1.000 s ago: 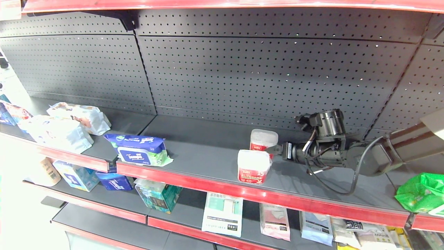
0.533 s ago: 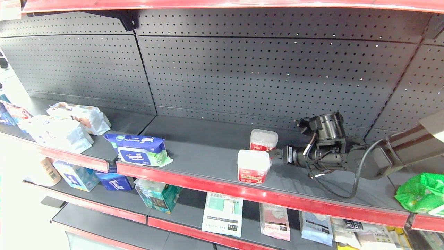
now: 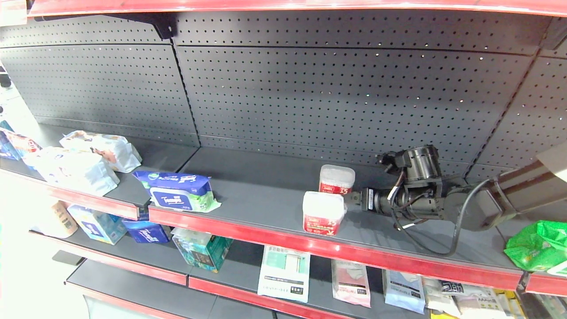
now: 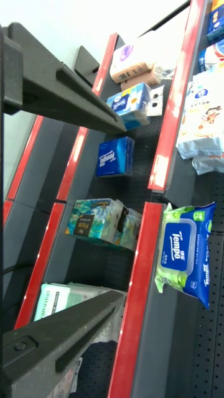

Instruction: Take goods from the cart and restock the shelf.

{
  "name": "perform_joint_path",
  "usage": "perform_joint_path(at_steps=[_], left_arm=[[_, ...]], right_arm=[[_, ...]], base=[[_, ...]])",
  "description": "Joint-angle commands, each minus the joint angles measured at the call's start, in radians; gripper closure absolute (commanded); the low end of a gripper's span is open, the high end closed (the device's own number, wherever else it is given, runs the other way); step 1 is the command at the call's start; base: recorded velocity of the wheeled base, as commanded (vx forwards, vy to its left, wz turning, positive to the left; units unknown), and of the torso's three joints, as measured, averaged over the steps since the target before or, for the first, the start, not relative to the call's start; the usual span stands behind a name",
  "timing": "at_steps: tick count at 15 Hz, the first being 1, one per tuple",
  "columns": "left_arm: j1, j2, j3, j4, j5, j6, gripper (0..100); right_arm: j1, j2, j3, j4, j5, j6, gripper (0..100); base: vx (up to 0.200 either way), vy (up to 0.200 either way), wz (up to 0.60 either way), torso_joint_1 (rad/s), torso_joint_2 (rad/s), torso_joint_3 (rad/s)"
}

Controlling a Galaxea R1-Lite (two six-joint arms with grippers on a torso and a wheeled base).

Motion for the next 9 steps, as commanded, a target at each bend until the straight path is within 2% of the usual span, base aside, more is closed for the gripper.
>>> perform_joint_path(at_steps=[1,9], left_arm=[[0.0,0.001,0.0,0.0,0.0,0.0,0],[0.0,0.001,0.0,0.0,0.0,0.0,0]], right_arm=[[0.0,-0.001,0.0,0.0,0.0,0.0,0],[0.003,-0.005,0.013,0.0,0.0,-0.003,0]], base=[[0.0,0.0,0.0,0.0,0.0,0.0],[0.0,0.0,0.0,0.0,0.0,0.0]])
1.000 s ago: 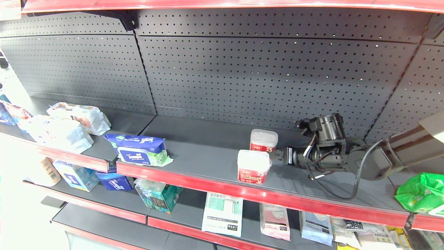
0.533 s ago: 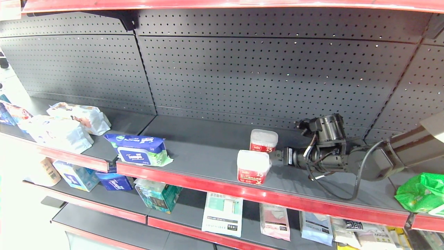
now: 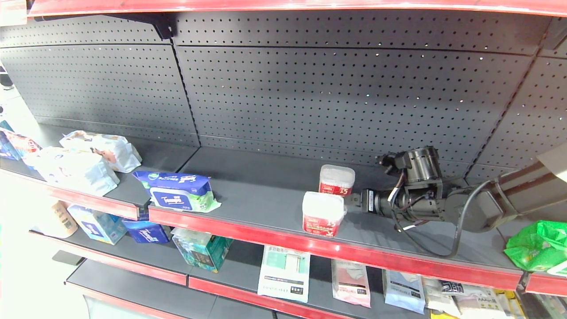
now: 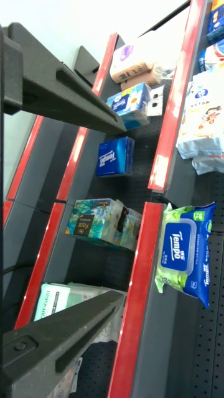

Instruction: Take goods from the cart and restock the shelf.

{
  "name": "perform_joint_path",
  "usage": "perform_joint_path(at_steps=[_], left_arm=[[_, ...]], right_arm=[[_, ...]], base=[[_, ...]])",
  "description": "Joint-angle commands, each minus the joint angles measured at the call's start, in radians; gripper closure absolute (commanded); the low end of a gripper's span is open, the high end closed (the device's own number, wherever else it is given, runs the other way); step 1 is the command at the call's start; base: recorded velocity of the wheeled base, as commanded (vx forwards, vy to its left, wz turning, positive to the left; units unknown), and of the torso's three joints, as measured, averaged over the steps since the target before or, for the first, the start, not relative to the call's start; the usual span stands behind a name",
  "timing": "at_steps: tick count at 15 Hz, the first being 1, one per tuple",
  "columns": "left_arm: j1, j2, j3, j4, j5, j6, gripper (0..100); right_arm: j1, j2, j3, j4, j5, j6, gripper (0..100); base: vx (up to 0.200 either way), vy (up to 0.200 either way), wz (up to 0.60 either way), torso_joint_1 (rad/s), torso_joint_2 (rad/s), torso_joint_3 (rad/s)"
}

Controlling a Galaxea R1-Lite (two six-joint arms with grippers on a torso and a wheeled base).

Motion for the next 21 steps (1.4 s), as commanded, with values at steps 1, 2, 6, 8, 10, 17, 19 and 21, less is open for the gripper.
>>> perform_joint_path(at_steps=[1,2,6,8,10,17,19,21], left_arm=[[0.0,0.001,0.0,0.0,0.0,0.0,0],[0.0,0.001,0.0,0.0,0.0,0.0,0],[0.0,0.001,0.0,0.0,0.0,0.0,0],[0.0,0.001,0.0,0.0,0.0,0.0,0],[0.0,0.001,0.0,0.0,0.0,0.0,0],[0.0,0.001,0.0,0.0,0.0,0.0,0],[0.0,0.001,0.0,0.0,0.0,0.0,0],[0.0,0.001,0.0,0.0,0.0,0.0,0]], right_arm=[[0.0,-0.001,0.003,-0.001,0.0,0.0,0],[0.0,-0.001,0.003,-0.001,-0.001,0.0,0],[0.0,-0.007,0.005,-0.001,-0.001,-0.002,0],[0.0,-0.009,0.008,0.001,-0.001,-0.002,0],[0.002,-0.011,0.017,0.001,-0.001,-0.002,0],[-0.006,-0.009,0.014,0.001,-0.001,0.0,0],[-0.052,-0.007,0.007,0.006,0.012,-0.008,0],[-0.115,-0.023,0.007,0.007,0.02,-0.072,0]], base=[[0.0,0.0,0.0,0.0,0.0,0.0],[0.0,0.0,0.0,0.0,0.0,0.0],[0.0,0.0,0.0,0.0,0.0,0.0],[0.0,0.0,0.0,0.0,0.0,0.0],[0.0,0.0,0.0,0.0,0.0,0.0],[0.0,0.0,0.0,0.0,0.0,0.0],[0.0,0.0,0.0,0.0,0.0,0.0],[0.0,0.0,0.0,0.0,0.0,0.0]])
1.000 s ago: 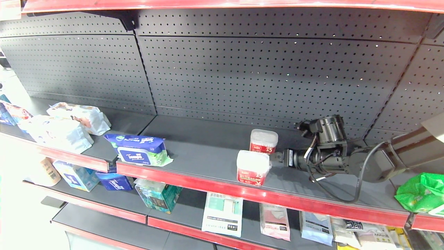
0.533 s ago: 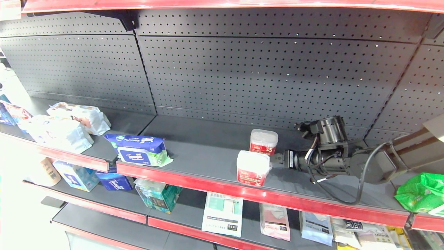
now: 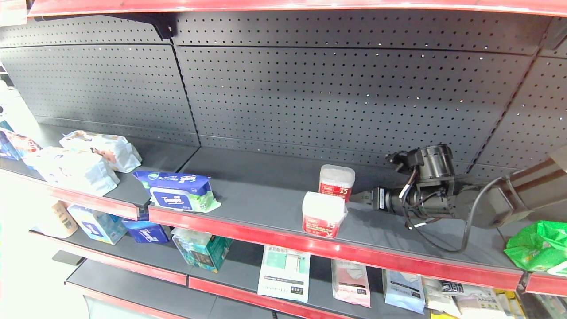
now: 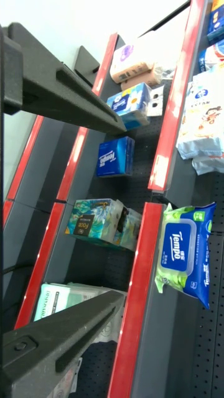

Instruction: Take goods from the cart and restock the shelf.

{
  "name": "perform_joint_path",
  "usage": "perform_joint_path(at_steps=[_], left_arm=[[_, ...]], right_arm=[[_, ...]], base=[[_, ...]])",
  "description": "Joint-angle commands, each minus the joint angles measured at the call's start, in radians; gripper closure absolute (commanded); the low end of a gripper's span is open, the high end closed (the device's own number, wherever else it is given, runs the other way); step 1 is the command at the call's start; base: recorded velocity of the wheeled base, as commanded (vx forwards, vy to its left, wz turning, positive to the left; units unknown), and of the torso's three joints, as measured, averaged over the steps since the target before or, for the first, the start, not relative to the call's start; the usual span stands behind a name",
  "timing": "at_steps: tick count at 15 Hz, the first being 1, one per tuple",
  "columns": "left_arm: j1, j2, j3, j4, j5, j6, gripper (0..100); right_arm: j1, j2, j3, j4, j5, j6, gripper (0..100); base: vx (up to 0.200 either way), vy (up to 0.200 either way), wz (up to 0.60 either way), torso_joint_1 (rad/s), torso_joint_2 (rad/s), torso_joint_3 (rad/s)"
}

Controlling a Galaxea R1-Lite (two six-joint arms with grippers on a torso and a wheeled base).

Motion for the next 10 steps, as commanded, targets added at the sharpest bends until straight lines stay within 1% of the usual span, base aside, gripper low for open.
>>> perform_joint_path(at_steps=[1,2,3,5,7,9,10], left_arm=[[0.0,0.001,0.0,0.0,0.0,0.0,0],[0.0,0.001,0.0,0.0,0.0,0.0,0],[0.0,0.001,0.0,0.0,0.0,0.0,0],[0.0,0.001,0.0,0.0,0.0,0.0,0],[0.0,0.001,0.0,0.0,0.0,0.0,0],[0.0,0.001,0.0,0.0,0.0,0.0,0],[0.0,0.001,0.0,0.0,0.0,0.0,0]], right_arm=[[-0.067,-0.049,-0.002,-0.002,0.001,-0.04,0],[-0.08,-0.066,-0.002,-0.002,0.001,-0.047,0],[-0.113,-0.145,0.003,-0.002,-0.003,-0.083,0],[-0.13,-0.306,0.067,-0.002,-0.012,-0.15,0],[-0.141,-0.503,0.21,-0.002,-0.036,-0.241,0],[-0.152,-0.702,0.371,-0.002,-0.039,-0.328,0],[-0.15,-0.908,0.517,0.001,-0.044,-0.445,0]], base=[[0.0,0.0,0.0,0.0,0.0,0.0],[0.0,0.0,0.0,0.0,0.0,0.0],[0.0,0.0,0.0,0.0,0.0,0.0],[0.0,0.0,0.0,0.0,0.0,0.0],[0.0,0.0,0.0,0.0,0.0,0.0],[0.0,0.0,0.0,0.0,0.0,0.0],[0.0,0.0,0.0,0.0,0.0,0.0]])
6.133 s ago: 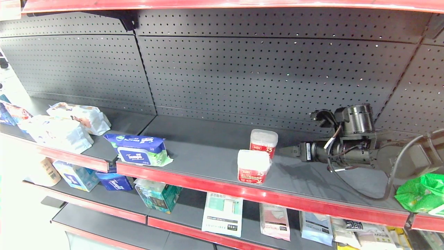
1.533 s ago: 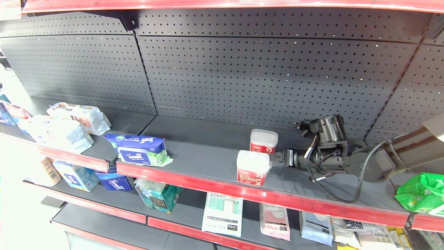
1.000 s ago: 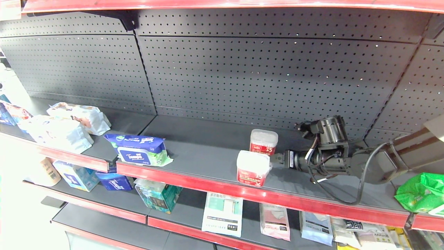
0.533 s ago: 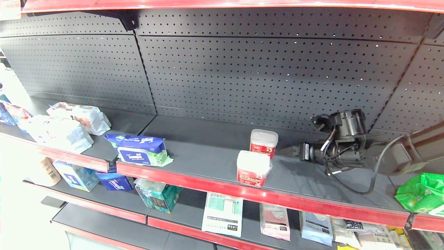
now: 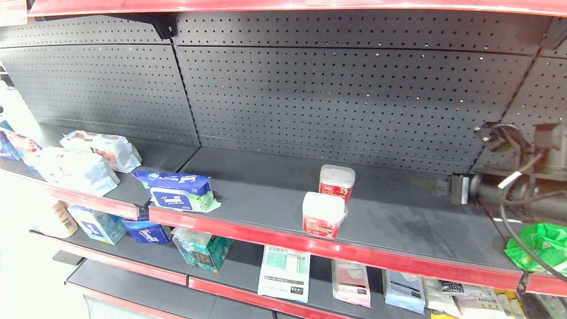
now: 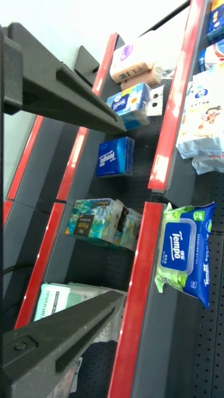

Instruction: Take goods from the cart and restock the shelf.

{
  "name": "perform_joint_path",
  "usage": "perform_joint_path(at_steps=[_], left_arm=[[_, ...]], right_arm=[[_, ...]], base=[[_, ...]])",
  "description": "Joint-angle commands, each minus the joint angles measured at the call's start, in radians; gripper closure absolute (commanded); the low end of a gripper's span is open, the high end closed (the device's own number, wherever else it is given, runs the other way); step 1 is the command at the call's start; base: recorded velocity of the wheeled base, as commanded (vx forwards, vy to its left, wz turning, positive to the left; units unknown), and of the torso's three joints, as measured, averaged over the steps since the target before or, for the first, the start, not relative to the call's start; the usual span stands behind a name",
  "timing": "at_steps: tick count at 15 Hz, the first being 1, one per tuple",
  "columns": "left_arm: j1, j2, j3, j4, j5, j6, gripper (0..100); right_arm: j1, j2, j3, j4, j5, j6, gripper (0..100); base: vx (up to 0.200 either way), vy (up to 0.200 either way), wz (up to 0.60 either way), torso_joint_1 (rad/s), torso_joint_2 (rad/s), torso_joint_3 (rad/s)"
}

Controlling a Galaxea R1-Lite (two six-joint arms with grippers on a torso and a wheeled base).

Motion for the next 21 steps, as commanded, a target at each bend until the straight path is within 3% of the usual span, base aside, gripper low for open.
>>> perform_joint_path(at_steps=[1,3,5,6,7,12,15,17,19,21], left_arm=[[0.0,0.001,0.0,0.0,0.0,0.0,0],[0.0,0.001,0.0,0.0,0.0,0.0,0],[0.0,0.001,0.0,0.0,0.0,0.0,0],[0.0,0.001,0.0,0.0,0.0,0.0,0],[0.0,0.001,0.0,0.0,0.0,0.0,0],[0.0,0.001,0.0,0.0,0.0,0.0,0],[0.0,0.001,0.0,0.0,0.0,0.0,0],[0.0,0.001,0.0,0.0,0.0,0.0,0],[0.0,0.001,0.0,0.0,0.0,0.0,0],[0.0,0.001,0.0,0.0,0.0,0.0,0]], right_arm=[[-0.014,-0.597,0.389,0.017,-0.026,-0.226,0],[-0.057,-0.939,0.506,0.146,-0.029,-0.269,0],[-0.07,-1.198,0.506,0.336,-0.046,-0.229,0],[-0.07,-1.22,0.506,0.351,-0.046,-0.222,0],[-0.077,-1.413,0.524,0.503,-0.047,-0.177,0],[-0.113,-1.468,0.613,0.454,-0.109,-0.084,0],[-0.113,-1.468,0.642,0.391,-0.236,-0.09,0],[-0.113,-1.468,0.642,0.391,-0.191,-0.117,0],[-0.113,-1.468,0.645,0.388,-0.145,-0.03,0],[-0.113,-1.468,0.685,0.288,-0.122,-0.127,0]], base=[[0.0,0.0,0.0,0.0,0.0,0.0],[0.0,0.0,0.0,0.0,0.0,0.0],[0.0,0.0,0.0,0.0,0.0,0.0],[0.0,0.0,0.0,0.0,0.0,0.0],[0.0,0.0,0.0,0.0,0.0,0.0],[0.0,0.0,0.0,0.0,0.0,0.0],[0.0,0.0,0.0,0.0,0.0,0.0],[0.0,0.0,0.0,0.0,0.0,0.0],[0.0,0.0,0.0,0.0,0.0,0.0],[0.0,0.0,0.0,0.0,0.0,0.0]])
